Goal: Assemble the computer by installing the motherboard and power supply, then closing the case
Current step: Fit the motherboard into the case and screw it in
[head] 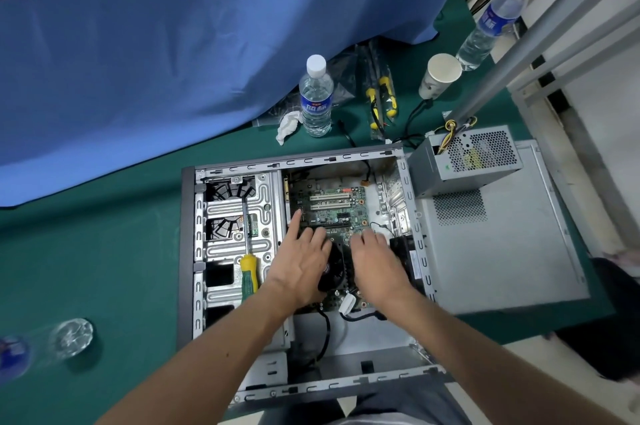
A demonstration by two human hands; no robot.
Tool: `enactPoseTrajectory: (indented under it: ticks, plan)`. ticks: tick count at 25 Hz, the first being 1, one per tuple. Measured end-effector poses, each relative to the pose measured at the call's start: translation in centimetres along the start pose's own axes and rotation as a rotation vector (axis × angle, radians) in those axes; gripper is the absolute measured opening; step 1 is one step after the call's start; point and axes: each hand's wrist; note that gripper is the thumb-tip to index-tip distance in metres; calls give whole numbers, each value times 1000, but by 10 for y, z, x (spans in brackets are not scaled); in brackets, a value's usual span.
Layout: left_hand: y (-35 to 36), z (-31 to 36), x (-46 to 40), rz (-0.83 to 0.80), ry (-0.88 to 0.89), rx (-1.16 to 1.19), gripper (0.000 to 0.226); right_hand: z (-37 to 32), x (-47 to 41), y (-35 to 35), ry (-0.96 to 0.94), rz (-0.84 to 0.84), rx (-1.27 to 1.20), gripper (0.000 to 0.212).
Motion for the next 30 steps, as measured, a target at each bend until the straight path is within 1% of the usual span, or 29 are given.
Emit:
enactPoseTrajectory:
  ticks: [2,3,4,5,6,7,9,12,14,17,18,19,20,21,22,23,24,25,27,30]
  plan:
    - [1,0,0,14,9,23,96,3,-24,-28,20,41,49,43]
    - [1,0,-1,17,14,36,98,5,-35,-40,36,3,82,33]
    - [2,0,-1,20,17,48,98,8,-44,-49,55,-77,107,24]
    - [2,0,-2,27,20,60,95,12,-50,-55,65,-184,112,20]
    - [2,1,-2,31,23,77,91,15,-54,-57,67,-288,109,21]
    - [3,1,-3,32,24,95,87,18,-57,-59,68,-349,102,23]
    - [4,0,-5,35,28,116,86,23,-60,-66,75,-341,86,20]
    - [6,-1,-7,69,41,133,95,26,-60,-77,72,-250,39,17]
    - [8,-1,-7,100,48,153,97,29,-59,-76,43,-294,-29,17]
    - [9,-2,-7,117,54,151,92,28,-56,-67,-26,-422,-122,16]
    - [10,-1,-8,117,54,151,91,26,-56,-65,-15,-410,-138,17]
    - [11,-1,-8,115,54,151,90,25,-58,-64,26,-332,-166,19]
    - [12,-1,-9,116,51,150,91,25,-62,-64,87,-211,-226,22]
    - [13,-2,-10,122,46,150,92,25,-67,-66,146,-106,-317,32]
    - [14,-2,-10,126,41,151,94,25,-71,-67,184,-59,-428,47]
    - [14,-2,-10,124,39,151,95,24,-75,-69,211,-67,-536,60]
    - [14,-2,-11,121,39,148,95,24,-79,-71,232,-97,-615,68]
    - [14,-1,-11,123,39,148,94,24,-83,-71,252,-123,-647,70]
    - [12,-1,-10,133,38,160,91,24,-87,-67,270,-126,-615,70]
    - [10,-2,-8,151,37,173,88,23,-85,-58,263,-10,-534,67]
Point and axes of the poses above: each hand's wrist, its own x-axis away from the middle knuckle, its own y-axis out of the palm, z = x × y, and after that the axes turned 13 degrees about -z, right-handed
